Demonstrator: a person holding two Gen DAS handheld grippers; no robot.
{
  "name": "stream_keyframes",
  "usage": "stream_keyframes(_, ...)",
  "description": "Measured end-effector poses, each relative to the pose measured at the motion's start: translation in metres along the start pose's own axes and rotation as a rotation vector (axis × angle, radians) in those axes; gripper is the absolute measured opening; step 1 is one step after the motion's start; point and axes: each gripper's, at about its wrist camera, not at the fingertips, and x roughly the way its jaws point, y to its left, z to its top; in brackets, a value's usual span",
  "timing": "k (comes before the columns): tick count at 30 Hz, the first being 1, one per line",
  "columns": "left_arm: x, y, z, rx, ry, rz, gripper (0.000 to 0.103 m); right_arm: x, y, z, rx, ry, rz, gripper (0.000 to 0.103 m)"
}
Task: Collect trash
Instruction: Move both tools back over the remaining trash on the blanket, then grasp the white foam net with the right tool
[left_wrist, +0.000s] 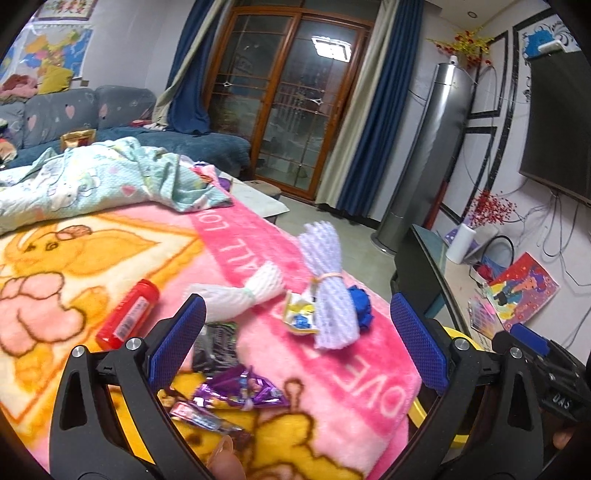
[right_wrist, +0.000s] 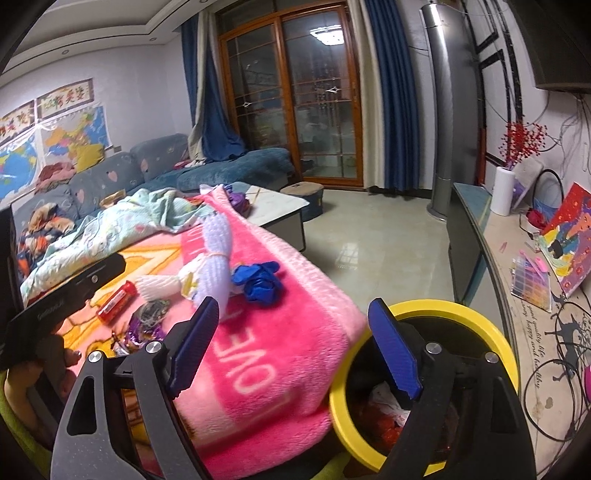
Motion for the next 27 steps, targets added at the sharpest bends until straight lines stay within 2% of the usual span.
stream_keyframes(3,0.002,0.011,0.002,-0.014,0.010,0.022,0.092,0.006,0.014,-0.001,-0.025,0.011,0.023,0.080)
stream_keyframes(7,0.011,0.028,0.004,-0.036,0.062,0.055,0.092,0.018,0.030,-0.005,-0.043,0.043,0.056,0.080)
stream_keyframes(12,0.019,0.044,0.006,-0.044,0.086,0.061,0.092,0.038,0.048,-0.008,-0.052,0.078,0.087,0.080)
stream_keyframes(22,0.049,0.076,0.009,-0.088,0.169,0.049,0.092,0.081,0.075,-0.009,-0.053,0.127,0.112,0.080)
stream_keyframes(27,0.064,0.082,0.011,-0.110,0.202,0.022,0.085,0.099,0.081,-0.007,-0.041,0.138,0.105,0.080)
